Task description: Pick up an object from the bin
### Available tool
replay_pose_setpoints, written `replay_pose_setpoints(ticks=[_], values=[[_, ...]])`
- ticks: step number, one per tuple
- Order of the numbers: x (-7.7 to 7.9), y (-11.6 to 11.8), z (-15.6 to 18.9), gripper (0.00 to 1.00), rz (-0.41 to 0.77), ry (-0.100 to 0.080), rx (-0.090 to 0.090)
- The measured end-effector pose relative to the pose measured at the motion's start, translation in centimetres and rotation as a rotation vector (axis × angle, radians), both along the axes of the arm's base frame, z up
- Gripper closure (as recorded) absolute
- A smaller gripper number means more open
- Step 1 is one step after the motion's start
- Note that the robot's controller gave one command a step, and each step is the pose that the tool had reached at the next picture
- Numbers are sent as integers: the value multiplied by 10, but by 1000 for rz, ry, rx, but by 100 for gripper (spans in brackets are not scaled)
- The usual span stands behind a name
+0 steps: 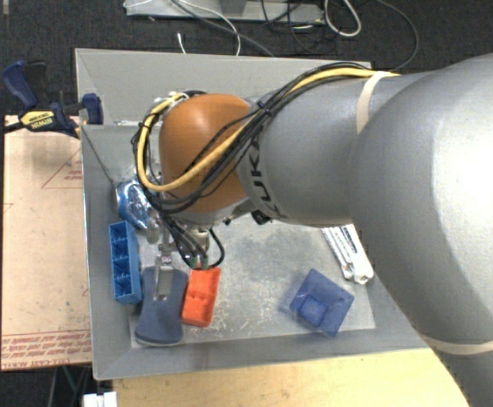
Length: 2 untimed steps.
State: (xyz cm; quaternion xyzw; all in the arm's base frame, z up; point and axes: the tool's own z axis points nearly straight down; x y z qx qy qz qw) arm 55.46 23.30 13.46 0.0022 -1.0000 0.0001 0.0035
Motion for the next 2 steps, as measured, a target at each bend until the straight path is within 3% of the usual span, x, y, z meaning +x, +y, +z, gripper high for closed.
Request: replay_pose_setpoints(ticks=[1,2], values=[[2,-1,4,0,-5,-7,2],[65,5,-42,0,-58,-13,4]])
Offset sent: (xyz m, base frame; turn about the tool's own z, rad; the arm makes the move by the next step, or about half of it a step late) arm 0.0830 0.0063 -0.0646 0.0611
